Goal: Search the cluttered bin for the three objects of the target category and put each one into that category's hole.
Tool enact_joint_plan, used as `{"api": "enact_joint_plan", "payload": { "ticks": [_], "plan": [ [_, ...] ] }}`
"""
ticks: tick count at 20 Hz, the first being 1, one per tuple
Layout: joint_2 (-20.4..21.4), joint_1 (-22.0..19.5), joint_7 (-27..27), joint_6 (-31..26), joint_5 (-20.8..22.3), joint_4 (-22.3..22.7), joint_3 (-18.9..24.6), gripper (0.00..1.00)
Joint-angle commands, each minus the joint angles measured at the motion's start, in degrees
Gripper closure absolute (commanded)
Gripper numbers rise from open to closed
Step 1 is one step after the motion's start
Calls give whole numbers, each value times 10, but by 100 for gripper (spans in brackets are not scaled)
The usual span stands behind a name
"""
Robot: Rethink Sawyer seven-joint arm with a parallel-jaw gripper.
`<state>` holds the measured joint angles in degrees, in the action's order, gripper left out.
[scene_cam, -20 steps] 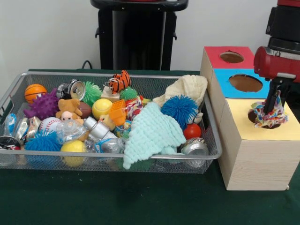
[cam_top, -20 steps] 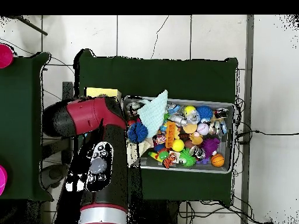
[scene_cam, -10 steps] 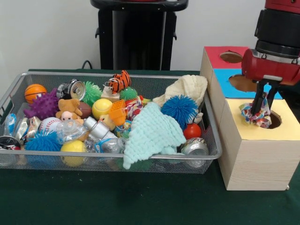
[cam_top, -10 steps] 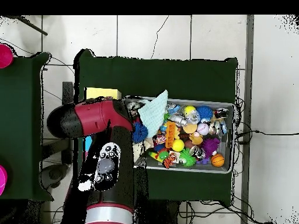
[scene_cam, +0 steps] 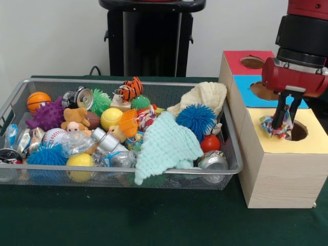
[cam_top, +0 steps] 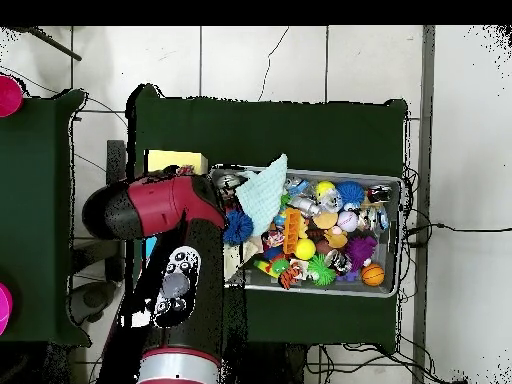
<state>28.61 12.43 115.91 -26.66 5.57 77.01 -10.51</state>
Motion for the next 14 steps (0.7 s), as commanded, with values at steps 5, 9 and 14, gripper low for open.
{"api": "enact_joint_plan", "payload": {
  "ticks": [5,9,14],
  "plan": [
    [-73,19,142,38,-27,35,-8,100],
    [-75,22,139,35,-43,30,-6,100],
    [-75,28,132,21,-59,24,-8,100]
  ]
}}
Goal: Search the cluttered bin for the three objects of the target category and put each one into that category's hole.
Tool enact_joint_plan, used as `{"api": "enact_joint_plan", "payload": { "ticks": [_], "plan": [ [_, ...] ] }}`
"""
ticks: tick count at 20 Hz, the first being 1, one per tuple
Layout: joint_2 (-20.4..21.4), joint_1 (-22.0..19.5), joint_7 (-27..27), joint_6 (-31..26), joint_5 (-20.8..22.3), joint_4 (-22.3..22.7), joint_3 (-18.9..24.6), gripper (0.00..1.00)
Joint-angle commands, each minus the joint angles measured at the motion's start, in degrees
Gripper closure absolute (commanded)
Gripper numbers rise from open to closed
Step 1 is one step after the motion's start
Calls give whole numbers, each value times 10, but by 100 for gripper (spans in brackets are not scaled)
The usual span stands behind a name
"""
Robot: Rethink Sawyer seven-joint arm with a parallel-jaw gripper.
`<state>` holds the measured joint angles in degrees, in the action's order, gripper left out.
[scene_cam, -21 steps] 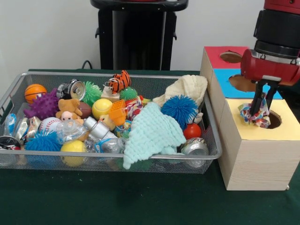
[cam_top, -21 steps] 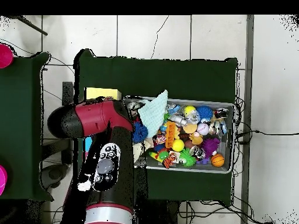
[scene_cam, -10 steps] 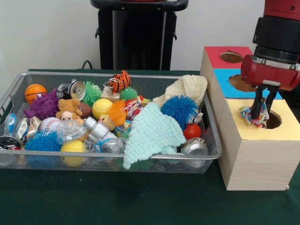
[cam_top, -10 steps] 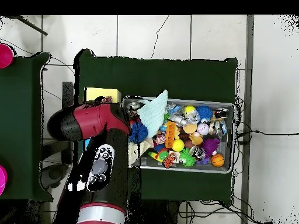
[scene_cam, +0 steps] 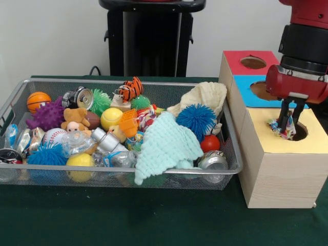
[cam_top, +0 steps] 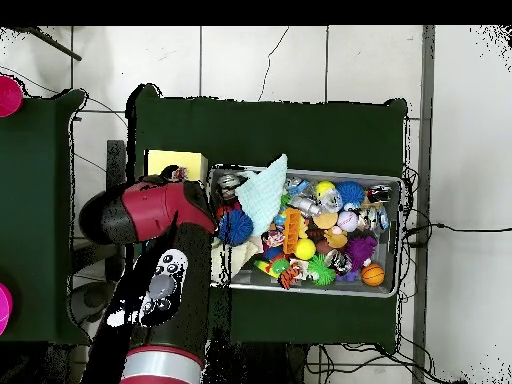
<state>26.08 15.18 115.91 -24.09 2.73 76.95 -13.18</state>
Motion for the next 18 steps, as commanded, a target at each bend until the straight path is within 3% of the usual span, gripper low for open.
{"api": "enact_joint_plan", "payload": {
  "ticks": [1,16,17,18],
  "plan": [
    [-51,2,130,-8,-34,20,17,100],
    [-52,26,135,-36,-85,1,11,100],
    [-55,32,129,-46,-90,-8,7,0],
    [-53,30,124,-35,-89,-5,11,0]
  ]
}}
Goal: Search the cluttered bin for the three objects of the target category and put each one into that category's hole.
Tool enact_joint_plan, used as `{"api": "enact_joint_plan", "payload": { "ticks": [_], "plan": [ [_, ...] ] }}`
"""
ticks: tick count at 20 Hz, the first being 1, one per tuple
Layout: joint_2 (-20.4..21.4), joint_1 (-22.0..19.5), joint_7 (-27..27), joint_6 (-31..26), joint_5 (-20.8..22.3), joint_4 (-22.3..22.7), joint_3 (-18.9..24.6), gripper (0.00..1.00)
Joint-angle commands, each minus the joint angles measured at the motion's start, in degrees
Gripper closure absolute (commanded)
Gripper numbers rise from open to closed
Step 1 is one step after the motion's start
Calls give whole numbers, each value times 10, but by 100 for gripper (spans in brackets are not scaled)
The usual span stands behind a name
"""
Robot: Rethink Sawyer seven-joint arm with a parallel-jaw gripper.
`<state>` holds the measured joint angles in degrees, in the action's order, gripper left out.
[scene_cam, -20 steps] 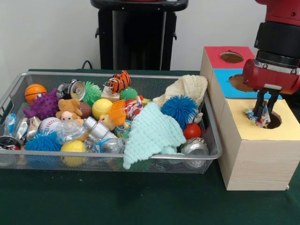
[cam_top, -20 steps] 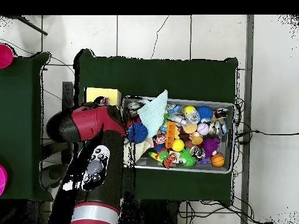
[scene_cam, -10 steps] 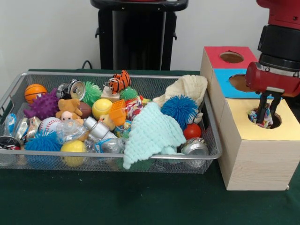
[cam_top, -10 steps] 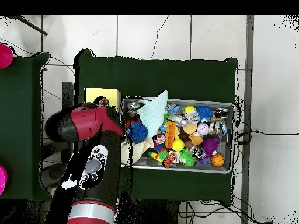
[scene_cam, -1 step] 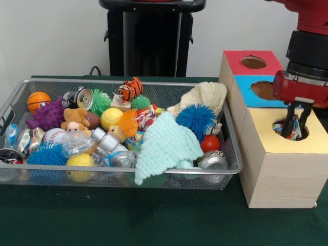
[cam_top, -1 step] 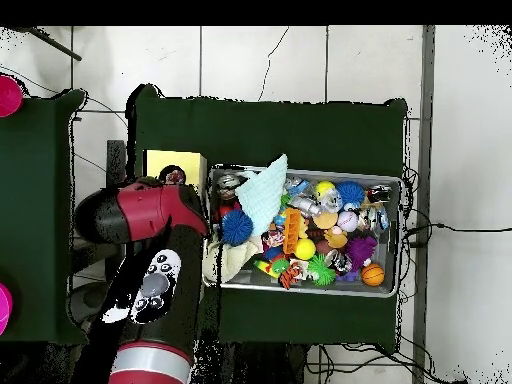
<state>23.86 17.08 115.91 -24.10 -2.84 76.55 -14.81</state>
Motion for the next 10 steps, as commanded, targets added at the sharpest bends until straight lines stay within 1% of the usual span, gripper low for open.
{"api": "enact_joint_plan", "payload": {
  "ticks": [1,2,4,6,10],
  "plan": [
    [-29,9,118,-23,-31,1,31,0],
    [-27,7,113,-11,-29,3,35,0],
    [-31,14,118,-53,-34,-12,19,0],
    [-28,17,132,-52,-43,-9,10,0],
    [-13,-3,104,-49,-46,4,23,0]
  ]
}}
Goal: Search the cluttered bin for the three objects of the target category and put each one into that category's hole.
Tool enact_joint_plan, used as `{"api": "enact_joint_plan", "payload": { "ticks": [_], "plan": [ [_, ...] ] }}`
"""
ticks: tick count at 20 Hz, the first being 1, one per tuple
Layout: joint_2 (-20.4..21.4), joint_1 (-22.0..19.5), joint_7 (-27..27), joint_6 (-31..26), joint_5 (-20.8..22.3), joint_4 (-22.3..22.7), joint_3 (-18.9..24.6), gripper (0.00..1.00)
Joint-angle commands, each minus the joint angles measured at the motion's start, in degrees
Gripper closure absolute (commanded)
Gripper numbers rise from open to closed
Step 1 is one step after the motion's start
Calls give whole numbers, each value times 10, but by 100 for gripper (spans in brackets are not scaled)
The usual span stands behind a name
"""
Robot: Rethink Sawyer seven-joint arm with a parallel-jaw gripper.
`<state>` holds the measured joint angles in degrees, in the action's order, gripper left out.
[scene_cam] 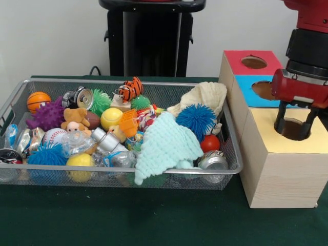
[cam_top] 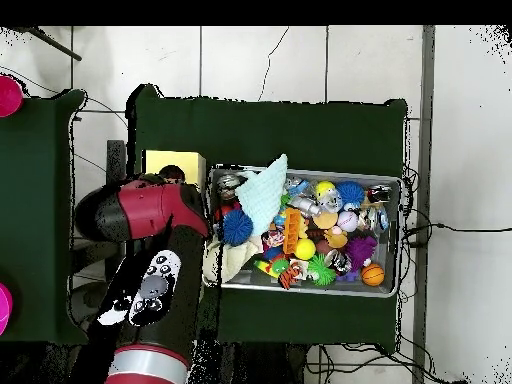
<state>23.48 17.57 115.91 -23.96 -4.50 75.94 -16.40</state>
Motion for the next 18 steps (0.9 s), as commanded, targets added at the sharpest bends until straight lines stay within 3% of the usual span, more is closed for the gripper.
{"api": "enact_joint_plan", "payload": {
  "ticks": [1,4,10,14,18],
  "plan": [
    [1,-14,94,-52,-28,18,42,0],
    [31,-33,67,-58,-24,44,54,0],
    [134,-93,-5,-105,-12,111,78,0],
    [180,-118,-31,-166,-4,118,87,0],
    [194,-122,-28,-198,5,115,94,0]
  ]
}}
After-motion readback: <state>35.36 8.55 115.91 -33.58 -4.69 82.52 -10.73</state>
